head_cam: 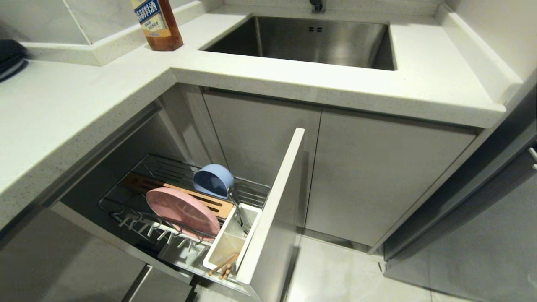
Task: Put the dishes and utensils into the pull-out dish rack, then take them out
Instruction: Take the plate out of the cupboard
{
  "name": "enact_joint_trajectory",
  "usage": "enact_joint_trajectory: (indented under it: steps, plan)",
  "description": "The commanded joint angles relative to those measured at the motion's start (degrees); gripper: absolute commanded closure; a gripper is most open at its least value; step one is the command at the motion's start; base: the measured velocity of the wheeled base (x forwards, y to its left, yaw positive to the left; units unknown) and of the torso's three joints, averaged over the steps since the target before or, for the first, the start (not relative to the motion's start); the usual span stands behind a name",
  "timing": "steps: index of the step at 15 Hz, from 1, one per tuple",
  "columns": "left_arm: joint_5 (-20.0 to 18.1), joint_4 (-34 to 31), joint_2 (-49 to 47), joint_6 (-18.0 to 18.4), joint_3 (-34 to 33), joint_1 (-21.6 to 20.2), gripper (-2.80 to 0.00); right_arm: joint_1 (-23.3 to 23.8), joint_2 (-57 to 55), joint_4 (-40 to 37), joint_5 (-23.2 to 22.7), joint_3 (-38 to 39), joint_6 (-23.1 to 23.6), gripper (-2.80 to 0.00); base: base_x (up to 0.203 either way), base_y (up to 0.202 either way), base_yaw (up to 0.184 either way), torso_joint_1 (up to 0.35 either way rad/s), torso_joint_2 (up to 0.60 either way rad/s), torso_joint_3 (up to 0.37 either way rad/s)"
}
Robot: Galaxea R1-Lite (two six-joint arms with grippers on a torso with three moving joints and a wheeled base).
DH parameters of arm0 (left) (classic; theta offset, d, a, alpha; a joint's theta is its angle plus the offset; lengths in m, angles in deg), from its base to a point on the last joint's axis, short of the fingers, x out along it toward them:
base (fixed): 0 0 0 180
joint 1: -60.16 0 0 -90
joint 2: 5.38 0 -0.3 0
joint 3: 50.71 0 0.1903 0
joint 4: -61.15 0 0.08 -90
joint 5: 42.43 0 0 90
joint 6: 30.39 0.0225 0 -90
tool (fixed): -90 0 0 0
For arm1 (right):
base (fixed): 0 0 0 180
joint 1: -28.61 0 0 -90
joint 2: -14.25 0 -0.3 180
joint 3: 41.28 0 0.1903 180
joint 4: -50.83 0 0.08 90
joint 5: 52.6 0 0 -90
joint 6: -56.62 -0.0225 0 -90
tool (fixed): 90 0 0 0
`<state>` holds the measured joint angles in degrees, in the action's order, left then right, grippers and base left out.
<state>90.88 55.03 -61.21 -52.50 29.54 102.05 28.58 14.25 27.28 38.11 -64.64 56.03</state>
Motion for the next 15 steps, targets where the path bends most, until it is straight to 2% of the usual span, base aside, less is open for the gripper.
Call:
enact_joint_trajectory:
  steps: [1,6,8,11,12,15]
  plan:
    - [-3.66,-1.05,5.57,2.57,0.48,-3.94,0.0,0.0,0.0,0.01,0.0,0.17,-0.01,0.0,0.0,0.0,0.0,0.0,0.0,0.0]
    - [-20.35,-15.5,16.82,12.1,2.13,-17.32,0.0,-0.02,0.0,0.01,0.0,0.1,0.0,0.0,0.0,0.0,0.0,0.0,0.0,0.0]
    - [-25.68,-22.69,21.12,14.32,2.03,-23.08,0.0,-0.03,0.0,0.01,0.0,0.09,0.0,0.0,0.0,0.0,0.0,0.0,0.0,0.0]
    - [-31.28,-28.03,27.14,15.05,-1.96,-31.39,0.0,0.02,0.0,0.01,0.0,0.1,-0.01,0.0,0.0,0.0,0.0,0.0,0.0,0.0]
    - [-31.93,-28.47,29.13,15.28,-3.73,-32.77,0.0,-0.03,0.0,0.01,0.0,0.09,-0.03,0.0,0.0,0.0,0.0,0.0,0.0,0.0]
    - [-33.86,-29.56,36.66,19.14,-9.95,-34.64,0.0,-0.06,0.0,0.01,0.0,0.09,-0.02,0.0,0.0,0.0,0.0,0.0,0.0,0.0]
